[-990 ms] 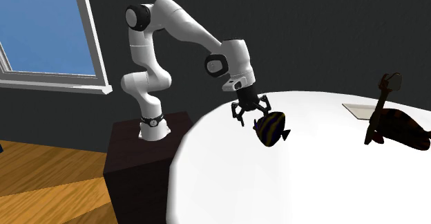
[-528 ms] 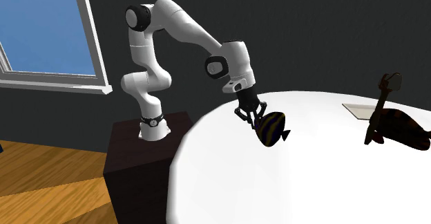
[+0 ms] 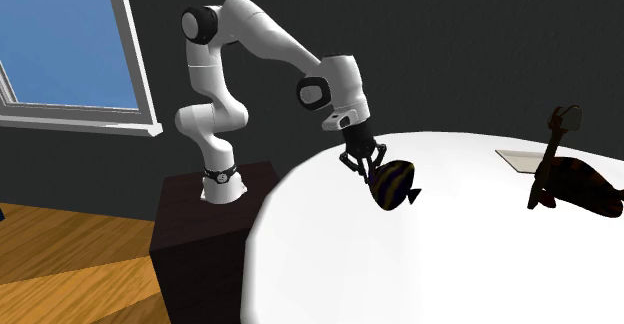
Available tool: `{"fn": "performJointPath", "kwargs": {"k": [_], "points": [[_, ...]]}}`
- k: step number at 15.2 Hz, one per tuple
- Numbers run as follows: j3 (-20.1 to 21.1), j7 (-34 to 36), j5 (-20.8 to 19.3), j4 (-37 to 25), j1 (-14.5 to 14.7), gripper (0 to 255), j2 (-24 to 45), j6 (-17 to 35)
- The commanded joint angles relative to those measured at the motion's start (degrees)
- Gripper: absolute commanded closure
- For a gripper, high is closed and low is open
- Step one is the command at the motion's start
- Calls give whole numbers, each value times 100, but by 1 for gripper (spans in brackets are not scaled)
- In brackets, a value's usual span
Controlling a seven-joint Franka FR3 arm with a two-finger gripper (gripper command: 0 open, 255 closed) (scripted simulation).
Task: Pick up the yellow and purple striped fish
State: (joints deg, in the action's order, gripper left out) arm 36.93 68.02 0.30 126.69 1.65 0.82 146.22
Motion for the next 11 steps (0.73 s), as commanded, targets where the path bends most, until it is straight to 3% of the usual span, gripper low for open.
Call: {"fn": "performJointPath", "kwargs": {"k": [1, 11], "points": [[0, -61, 89, -72, -6, 255, -87, -144], [-51, -290, 431, -512, -16, 255, -485, -912]]}}
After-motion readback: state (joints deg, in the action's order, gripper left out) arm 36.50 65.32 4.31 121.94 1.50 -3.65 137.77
